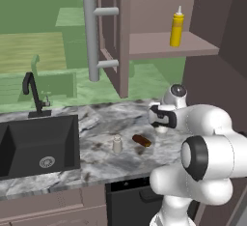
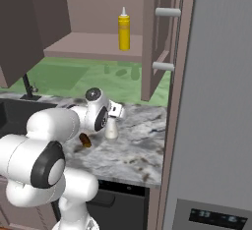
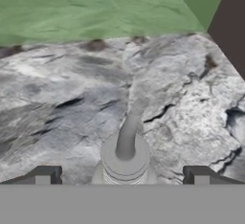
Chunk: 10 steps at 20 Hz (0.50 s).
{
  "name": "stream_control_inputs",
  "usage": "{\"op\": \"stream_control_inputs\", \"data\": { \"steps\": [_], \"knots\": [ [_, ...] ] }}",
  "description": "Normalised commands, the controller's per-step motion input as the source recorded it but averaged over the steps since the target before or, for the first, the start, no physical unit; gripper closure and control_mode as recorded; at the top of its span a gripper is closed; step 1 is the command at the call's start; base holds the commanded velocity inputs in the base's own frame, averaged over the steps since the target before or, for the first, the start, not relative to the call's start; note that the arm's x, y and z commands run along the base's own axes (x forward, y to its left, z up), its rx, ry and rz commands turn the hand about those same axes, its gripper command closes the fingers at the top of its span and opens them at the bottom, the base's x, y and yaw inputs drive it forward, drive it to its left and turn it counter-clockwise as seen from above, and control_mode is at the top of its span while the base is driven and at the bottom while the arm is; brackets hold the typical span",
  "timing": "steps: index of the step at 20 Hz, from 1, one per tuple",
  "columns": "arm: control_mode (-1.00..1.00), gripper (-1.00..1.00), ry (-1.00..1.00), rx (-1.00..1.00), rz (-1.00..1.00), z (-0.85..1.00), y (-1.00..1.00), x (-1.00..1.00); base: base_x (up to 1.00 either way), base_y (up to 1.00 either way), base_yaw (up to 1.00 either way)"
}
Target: There are various items on the counter. Only move the condiments/shakers into the cabinet.
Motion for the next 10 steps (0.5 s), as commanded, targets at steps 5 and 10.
{"op": "stream_control_inputs", "data": {
  "steps": [5,10],
  "knots": [
    [-1.00,-1.00,-0.08,0.00,0.00,-0.19,0.00,0.00,0.00,0.00,0.00],
    [-1.00,1.00,-0.05,0.00,0.00,-0.03,0.00,0.00,0.00,0.00,0.00]
  ]
}}
